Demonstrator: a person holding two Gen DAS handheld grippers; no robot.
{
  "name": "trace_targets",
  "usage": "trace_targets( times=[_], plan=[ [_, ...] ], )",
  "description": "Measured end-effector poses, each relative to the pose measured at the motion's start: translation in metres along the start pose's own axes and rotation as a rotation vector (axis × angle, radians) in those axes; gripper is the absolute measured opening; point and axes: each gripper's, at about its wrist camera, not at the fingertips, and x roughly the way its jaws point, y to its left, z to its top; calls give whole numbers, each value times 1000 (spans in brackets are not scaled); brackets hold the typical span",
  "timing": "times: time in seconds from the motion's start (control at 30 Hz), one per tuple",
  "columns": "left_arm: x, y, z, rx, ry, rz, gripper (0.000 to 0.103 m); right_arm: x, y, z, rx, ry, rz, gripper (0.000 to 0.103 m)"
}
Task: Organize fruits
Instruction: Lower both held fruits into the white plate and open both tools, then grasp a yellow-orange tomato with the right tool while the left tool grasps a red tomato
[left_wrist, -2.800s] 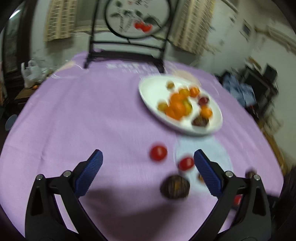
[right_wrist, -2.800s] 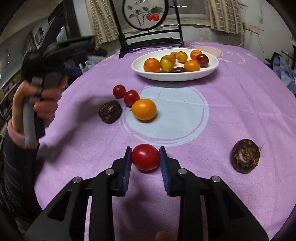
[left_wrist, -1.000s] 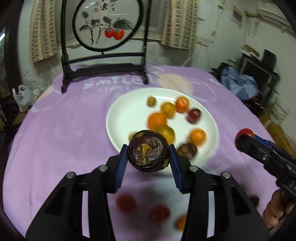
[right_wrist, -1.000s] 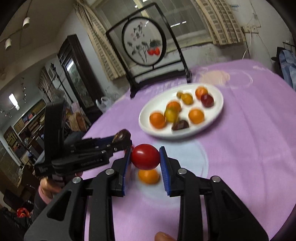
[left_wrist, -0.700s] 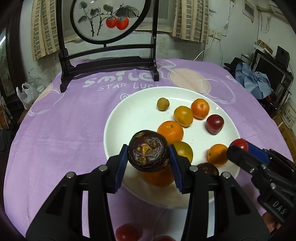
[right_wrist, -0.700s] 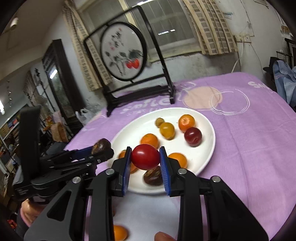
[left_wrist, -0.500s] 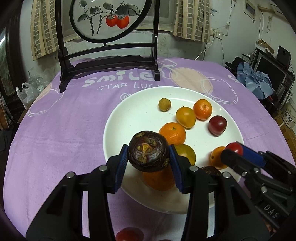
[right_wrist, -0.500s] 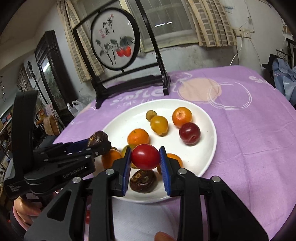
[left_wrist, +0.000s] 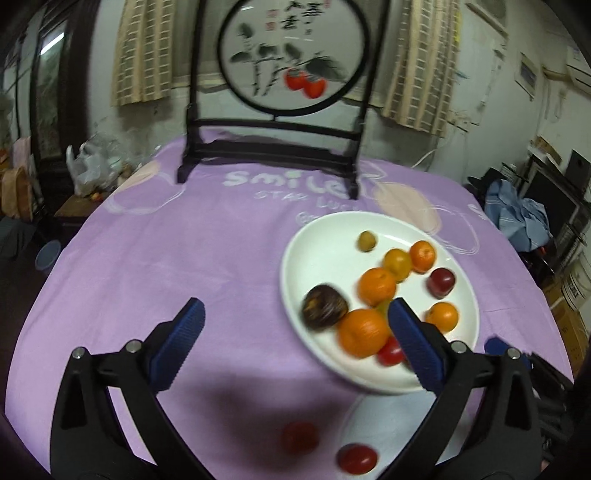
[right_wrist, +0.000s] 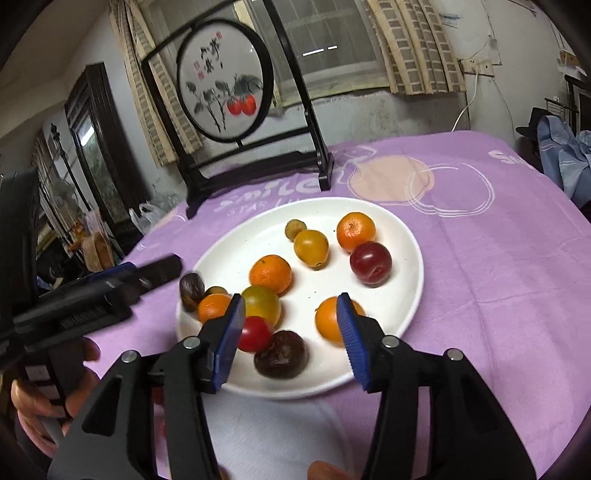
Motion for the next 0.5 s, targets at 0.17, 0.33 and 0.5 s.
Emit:
trace_targets(
  times=[0.17,0.33,0.5],
  plan=[
    [-2,22,-15,-64,38,31,101,-11,18,-19,-32,59,57,57],
    [-8,29,-25,-72,52,22,101,-10,49,-50,-154,190,69,64],
    [-14,24,-29,-33,22,64,101,-12,72,-74,-249,271,109,64]
  ],
)
